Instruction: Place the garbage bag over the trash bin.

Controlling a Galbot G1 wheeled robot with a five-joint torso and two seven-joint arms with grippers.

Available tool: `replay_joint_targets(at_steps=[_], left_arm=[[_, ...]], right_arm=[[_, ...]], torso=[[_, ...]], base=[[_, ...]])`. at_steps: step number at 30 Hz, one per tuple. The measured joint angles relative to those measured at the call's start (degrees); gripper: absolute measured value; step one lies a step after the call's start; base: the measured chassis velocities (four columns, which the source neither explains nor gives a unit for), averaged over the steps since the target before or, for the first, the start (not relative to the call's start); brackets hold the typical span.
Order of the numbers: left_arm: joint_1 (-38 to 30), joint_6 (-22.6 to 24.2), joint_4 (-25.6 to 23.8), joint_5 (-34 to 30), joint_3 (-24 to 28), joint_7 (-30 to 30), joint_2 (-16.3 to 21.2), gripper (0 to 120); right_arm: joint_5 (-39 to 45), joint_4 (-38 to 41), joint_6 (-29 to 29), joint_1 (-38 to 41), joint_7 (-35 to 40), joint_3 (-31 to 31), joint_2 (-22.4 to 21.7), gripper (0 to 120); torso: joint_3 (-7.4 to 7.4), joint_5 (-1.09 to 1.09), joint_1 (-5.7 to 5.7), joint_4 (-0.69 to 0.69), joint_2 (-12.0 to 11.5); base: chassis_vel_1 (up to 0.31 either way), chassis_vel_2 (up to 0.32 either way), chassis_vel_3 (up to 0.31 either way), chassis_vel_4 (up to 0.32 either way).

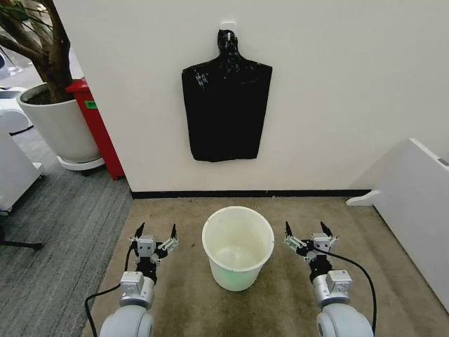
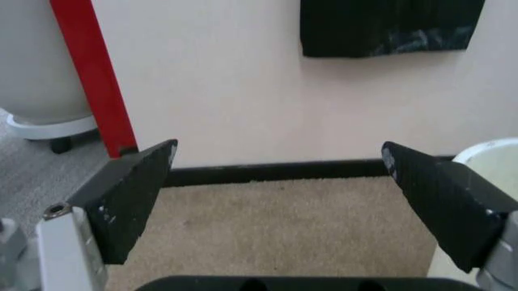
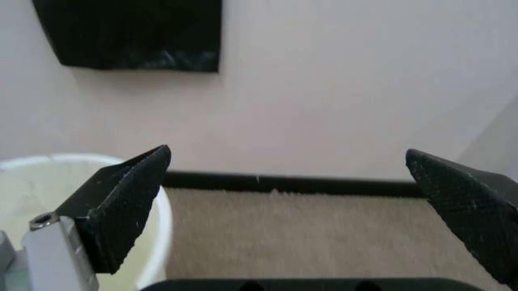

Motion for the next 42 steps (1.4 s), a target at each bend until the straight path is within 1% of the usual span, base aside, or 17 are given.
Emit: replay_joint_targets(at_steps=[1, 2, 4, 5, 7, 8, 10, 11, 14, 15, 16, 17, 21, 27, 42], left_arm=[[0.3, 0.0, -0.3, -0.2, -0.1, 0.0, 0.1, 100], [0.3, 0.0, -0.3, -0.2, -0.1, 0.0, 0.1, 100], [3.1, 0.2, -3.8, -2.4, -1.4, -0.5, 0.9, 100], [4.7, 0.3, -5.7, -3.6, -2.1, -0.7, 1.3, 100], [8.8, 0.7, -10.8, -6.8, -3.9, -1.4, 2.5, 100], [8.8, 0.7, -10.8, -6.8, -3.9, -1.4, 2.5, 100], [10.9, 0.9, -13.4, -8.5, -4.9, -1.7, 3.1, 100], [12.8, 1.1, -15.7, -9.9, -5.7, -2.0, 3.6, 100], [16.3, 1.3, -20.0, -12.7, -7.3, -2.6, 4.6, 100], [16.3, 1.3, -20.0, -12.7, -7.3, -2.6, 4.6, 100], [17.2, 1.4, -21.0, -13.3, -7.7, -2.7, 4.8, 100], [18.8, 1.5, -23.0, -14.6, -8.4, -2.9, 5.3, 100], [23.4, 1.9, -28.2, -18.2, -10.4, -3.7, 6.6, 100], [26.7, 2.2, -28.9, -20.8, -11.9, -4.2, 7.5, 100], [27.6, 1.7, -28.5, -19.8, -11.7, -3.7, 7.3, 100]], right_arm=[[0.1, 1.0, 0.3, -1.1, 0.1, -0.1, 0.1, 100], [0.1, 1.0, 0.3, -1.1, 0.1, -0.1, 0.1, 100], [0.1, 0.5, 0.1, -0.9, 0.1, 0.0, 0.0, 100], [0.2, 2.1, 0.6, -2.2, 0.1, -0.2, 0.2, 100], [1.2, 7.7, 2.6, -7.2, 0.9, -0.7, 0.7, 100], [1.2, 7.7, 2.6, -7.2, 0.9, -0.7, 0.7, 100], [1.8, 11.2, 3.9, -10.1, 1.3, -1.1, 1.1, 100], [2.3, 13.9, 4.9, -12.5, 1.7, -1.4, 1.3, 100], [3.3, 19.3, 6.9, -17.2, 2.4, -1.9, 1.9, 100], [3.3, 19.3, 6.9, -17.2, 2.4, -1.9, 1.9, 100], [3.5, 20.7, 7.4, -18.6, 2.6, -2.1, 2.0, 100], [3.6, 22.2, 8.1, -20.1, 2.8, -2.3, 2.1, 100], [3.7, 22.8, 8.5, -21.2, 2.9, -2.5, 2.1, 100], [3.7, 22.6, 8.5, -21.0, 2.9, -2.5, 2.0, 100], [3.2, 21.4, 8.6, -20.3, 2.7, -2.8, 2.0, 100]], torso=[[0.00, -0.05, 0.00, -0.05, 0.0], [0.00, -0.05, 0.00, -0.05, 0.0], [0.00, 0.03, 0.00, -0.01, 0.0], [0.00, 0.00, 0.00, 0.00, 0.0], [-0.01, -0.01, 0.00, -0.02, 0.0], [-0.01, -0.01, 0.00, -0.02, 0.0], [-0.01, -0.02, 0.00, -0.02, 0.0], [-0.01, -0.01, 0.00, -0.01, 0.0], [-0.01, -0.02, 0.00, -0.02, 0.0], [-0.01, -0.02, 0.00, -0.02, 0.0], [-0.01, -0.02, 0.00, -0.02, 0.0], [-0.01, -0.05, -0.01, -0.03, 0.0], [-0.01, 0.00, 0.00, -0.02, 0.0], [-0.01, -0.01, 0.00, -0.01, 0.0], [0.00, -0.01, 0.00, -0.02, 0.0]], base=[[0.000, 0.000, 0.000, 0.000], [0.000, 0.000, 0.000, 0.000], [0.000, 0.000, 0.000, 0.000], [0.000, 0.000, 0.000, 0.000], [0.000, 0.000, 0.000, 0.000], [0.000, 0.000, 0.000, 0.000], [0.000, 0.000, 0.000, 0.000], [0.000, 0.000, 0.000, 0.000], [0.000, 0.000, 0.000, 0.000], [0.000, 0.000, 0.000, 0.000], [0.000, 0.000, 0.000, 0.000], [0.000, 0.000, 0.000, 0.000], [0.000, 0.000, 0.000, 0.000], [0.000, 0.000, 0.000, 0.000], [0.000, 0.000, 0.000, 0.000]])
